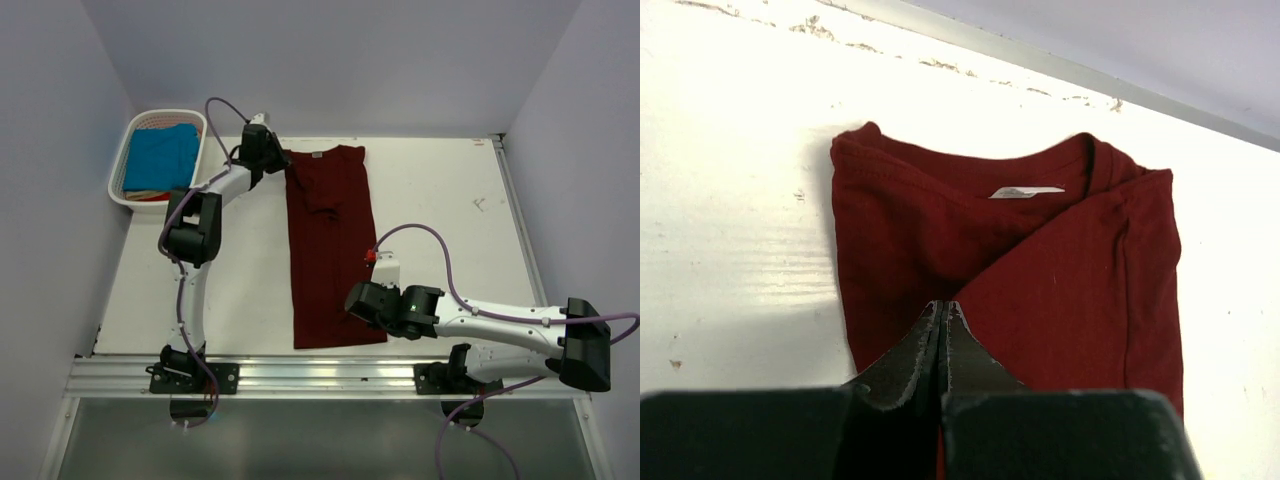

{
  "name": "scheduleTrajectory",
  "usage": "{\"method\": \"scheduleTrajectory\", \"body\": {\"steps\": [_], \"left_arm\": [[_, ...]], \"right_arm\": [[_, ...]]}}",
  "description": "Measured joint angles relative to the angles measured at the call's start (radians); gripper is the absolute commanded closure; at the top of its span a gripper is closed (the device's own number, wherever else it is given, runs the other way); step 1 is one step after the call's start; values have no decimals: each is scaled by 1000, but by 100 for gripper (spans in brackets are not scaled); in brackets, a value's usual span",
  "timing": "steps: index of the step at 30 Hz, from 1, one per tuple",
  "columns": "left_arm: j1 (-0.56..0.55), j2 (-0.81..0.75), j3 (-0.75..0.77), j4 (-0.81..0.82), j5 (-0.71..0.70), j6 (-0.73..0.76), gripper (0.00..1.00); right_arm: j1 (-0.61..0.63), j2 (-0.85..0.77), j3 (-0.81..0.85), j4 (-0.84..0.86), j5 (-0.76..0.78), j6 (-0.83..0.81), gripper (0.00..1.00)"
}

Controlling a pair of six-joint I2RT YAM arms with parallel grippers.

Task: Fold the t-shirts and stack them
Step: Rotate the tshirt 90 degrees

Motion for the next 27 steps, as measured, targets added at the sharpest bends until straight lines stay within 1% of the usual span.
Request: {"method": "scheduleTrajectory", "body": {"steps": [10, 11, 13, 14, 16, 17, 19, 22, 27], "left_arm": [[11, 24, 151, -37, 7, 5, 100], [12, 30, 163, -38, 7, 5, 93], [14, 40, 174, -39, 11, 13, 68], [15, 45, 177, -39, 13, 18, 47], [19, 51, 177, -46, 21, 23, 31], [21, 53, 176, -52, 22, 24, 0], [24, 50, 159, -52, 21, 22, 0], [26, 26, 93, -50, 4, 22, 0], [26, -79, -95, -37, 6, 18, 0]], "right_arm": [[0, 15, 0, 9, -1, 0, 92], [0, 16, 0, 9, 0, 0, 91], [0, 16, 0, 10, 0, 0, 90], [0, 18, 0, 10, 0, 0, 89], [0, 23, 0, 10, 0, 0, 85], [0, 27, 0, 12, 0, 0, 84], [0, 34, 0, 14, 0, -3, 79], [0, 42, 0, 18, 0, -3, 77], [0, 47, 0, 27, 0, -3, 77]]}}
